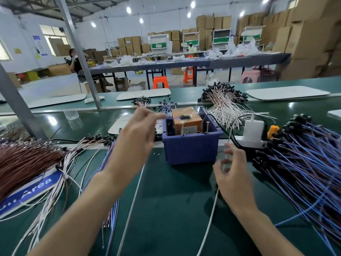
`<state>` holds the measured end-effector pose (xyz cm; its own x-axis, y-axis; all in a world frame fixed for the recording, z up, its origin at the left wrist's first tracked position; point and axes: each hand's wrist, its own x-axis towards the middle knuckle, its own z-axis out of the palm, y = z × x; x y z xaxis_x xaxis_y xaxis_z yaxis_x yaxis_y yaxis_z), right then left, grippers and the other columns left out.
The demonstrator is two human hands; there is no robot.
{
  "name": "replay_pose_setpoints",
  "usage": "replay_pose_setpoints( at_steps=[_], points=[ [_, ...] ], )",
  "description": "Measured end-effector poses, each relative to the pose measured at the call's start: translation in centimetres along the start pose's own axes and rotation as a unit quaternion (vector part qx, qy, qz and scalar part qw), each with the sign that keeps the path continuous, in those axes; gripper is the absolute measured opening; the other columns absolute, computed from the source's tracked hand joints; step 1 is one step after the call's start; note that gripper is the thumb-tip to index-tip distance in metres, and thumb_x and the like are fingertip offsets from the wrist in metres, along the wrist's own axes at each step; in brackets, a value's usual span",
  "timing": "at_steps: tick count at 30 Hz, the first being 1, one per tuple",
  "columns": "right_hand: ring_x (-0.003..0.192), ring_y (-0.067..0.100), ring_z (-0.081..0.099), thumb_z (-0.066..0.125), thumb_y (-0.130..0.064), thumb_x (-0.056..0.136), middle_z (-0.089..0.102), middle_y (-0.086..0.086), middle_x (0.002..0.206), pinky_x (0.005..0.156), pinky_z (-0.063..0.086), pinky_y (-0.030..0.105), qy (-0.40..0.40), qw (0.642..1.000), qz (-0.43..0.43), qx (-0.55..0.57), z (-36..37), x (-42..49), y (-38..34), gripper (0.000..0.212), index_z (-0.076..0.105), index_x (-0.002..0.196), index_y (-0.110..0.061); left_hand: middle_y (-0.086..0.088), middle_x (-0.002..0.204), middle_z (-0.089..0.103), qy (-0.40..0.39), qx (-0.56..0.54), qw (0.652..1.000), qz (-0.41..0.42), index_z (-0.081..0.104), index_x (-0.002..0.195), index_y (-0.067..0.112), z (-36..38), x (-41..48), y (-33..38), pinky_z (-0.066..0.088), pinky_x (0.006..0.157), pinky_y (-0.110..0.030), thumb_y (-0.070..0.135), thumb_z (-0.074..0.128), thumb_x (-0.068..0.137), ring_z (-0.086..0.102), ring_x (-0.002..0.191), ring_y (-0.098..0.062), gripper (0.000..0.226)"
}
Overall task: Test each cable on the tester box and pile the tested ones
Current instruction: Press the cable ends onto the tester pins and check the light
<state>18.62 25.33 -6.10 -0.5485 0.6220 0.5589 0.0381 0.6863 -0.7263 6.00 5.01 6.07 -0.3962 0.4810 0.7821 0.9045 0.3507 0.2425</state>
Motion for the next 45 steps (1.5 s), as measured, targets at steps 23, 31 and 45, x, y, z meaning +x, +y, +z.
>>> replay_pose_setpoints(
  at_steps=[23,31,45],
  points=[
    [0.038,0.008,0.028,0.062,-0.034,0.090,0.028,-0.006,0.048,0.041,0.039,0.021,-0.024,0.693,0.318,0.646,-3.9,1.4,0.6,0.020,0.071,0.082,-0.018,0.007,0.099,0.056,-0.150,-0.100,0.983,0.027,0.066,0.112,0.020,12.5,-8.2,7.2,0.051,0.057,-0.037,0.032,0.044,0.102,0.056,0.066,-0.017,0.026],
    [0.033,0.008,0.005,0.048,-0.046,0.099,0.016,-0.008,0.038,0.030,0.012,0.018,0.030,0.708,0.363,0.604,-5.9,2.2,1.9,0.046,0.062,0.063,-0.022,0.010,0.081,0.067,-0.105,0.087,0.985,0.104,0.077,0.096,0.026,9.2,-6.5,2.3,0.045,0.071,-0.031,0.034,0.051,0.093,0.066,0.071,-0.018,0.027],
    [0.037,0.006,0.017,0.056,-0.049,0.092,0.027,-0.005,0.055,0.032,0.018,0.017,-0.222,0.748,0.343,0.523,-4.5,0.2,-0.2,0.036,0.075,0.098,-0.019,0.003,0.113,0.063,-0.008,-0.013,0.982,0.188,0.072,0.117,0.023,8.8,-7.5,6.1,0.042,0.091,-0.030,0.022,0.051,0.107,0.057,0.100,-0.018,0.023]
  ],
)
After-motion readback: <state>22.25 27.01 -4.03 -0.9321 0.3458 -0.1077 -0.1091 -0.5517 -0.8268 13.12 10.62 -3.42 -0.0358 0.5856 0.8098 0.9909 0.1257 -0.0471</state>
